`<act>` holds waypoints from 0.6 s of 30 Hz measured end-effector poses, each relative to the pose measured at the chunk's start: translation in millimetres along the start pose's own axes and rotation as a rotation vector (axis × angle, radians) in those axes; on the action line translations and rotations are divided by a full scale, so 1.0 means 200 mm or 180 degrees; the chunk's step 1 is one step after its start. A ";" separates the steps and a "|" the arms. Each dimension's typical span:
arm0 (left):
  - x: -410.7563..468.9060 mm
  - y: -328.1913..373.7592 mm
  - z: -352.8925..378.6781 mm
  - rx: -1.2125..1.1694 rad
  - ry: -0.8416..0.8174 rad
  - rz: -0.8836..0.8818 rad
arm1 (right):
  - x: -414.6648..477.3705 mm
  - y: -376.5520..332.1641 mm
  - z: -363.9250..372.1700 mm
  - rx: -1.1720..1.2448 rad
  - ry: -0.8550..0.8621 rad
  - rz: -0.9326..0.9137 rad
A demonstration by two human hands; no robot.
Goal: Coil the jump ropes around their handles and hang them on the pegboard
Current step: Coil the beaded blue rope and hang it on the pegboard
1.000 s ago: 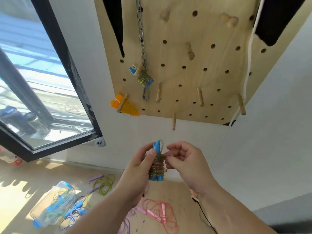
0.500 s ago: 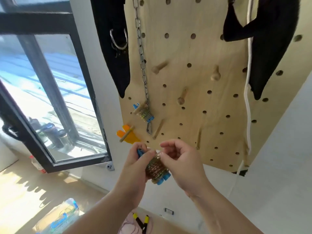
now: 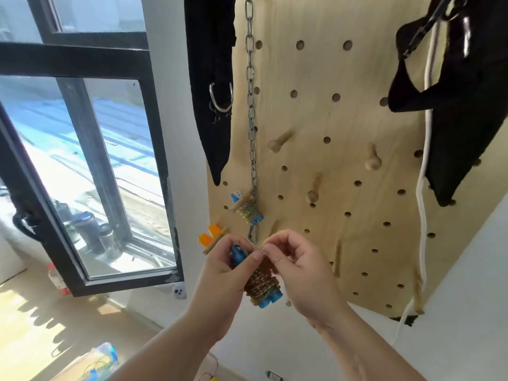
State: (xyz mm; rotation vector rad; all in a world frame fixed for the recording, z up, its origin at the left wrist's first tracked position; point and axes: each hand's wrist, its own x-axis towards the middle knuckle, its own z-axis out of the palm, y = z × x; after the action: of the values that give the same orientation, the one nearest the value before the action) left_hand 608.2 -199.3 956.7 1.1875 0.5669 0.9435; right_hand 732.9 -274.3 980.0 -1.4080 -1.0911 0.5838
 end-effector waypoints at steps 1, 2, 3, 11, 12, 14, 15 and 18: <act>0.02 -0.01 -0.02 0.0125 0.0047 0.0089 | 0.01 0.00 0.02 -0.0065 0.0032 0.0012; 0.05 -0.02 -0.03 0.0289 0.0104 0.0185 | 0.03 -0.01 0.03 -0.0116 0.0086 0.0021; 0.08 -0.01 -0.05 0.0456 0.0154 0.0267 | 0.05 -0.03 0.04 -0.0145 0.0152 0.0022; 0.41 0.21 -0.05 0.1289 -0.0232 0.0946 | 0.29 -0.21 0.02 -0.0777 0.0663 -0.0285; 0.45 0.24 -0.04 0.1388 -0.0237 0.1073 | 0.32 -0.23 0.00 -0.0838 0.0767 -0.0298; 0.53 0.29 0.00 0.1492 -0.0228 0.1294 | 0.39 -0.27 -0.02 -0.0844 0.0993 -0.0333; 0.57 0.32 0.02 0.1500 -0.0222 0.1377 | 0.43 -0.30 -0.02 -0.0864 0.1090 -0.0390; 0.65 0.38 0.07 0.1423 -0.0207 0.1562 | 0.51 -0.37 -0.04 -0.1058 0.1254 -0.0674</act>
State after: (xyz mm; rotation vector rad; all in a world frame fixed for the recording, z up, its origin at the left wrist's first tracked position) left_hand 663.7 -89.8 1045.2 1.8058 0.4521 1.2216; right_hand 764.1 -199.6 1077.7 -1.5821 -1.0261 -0.0355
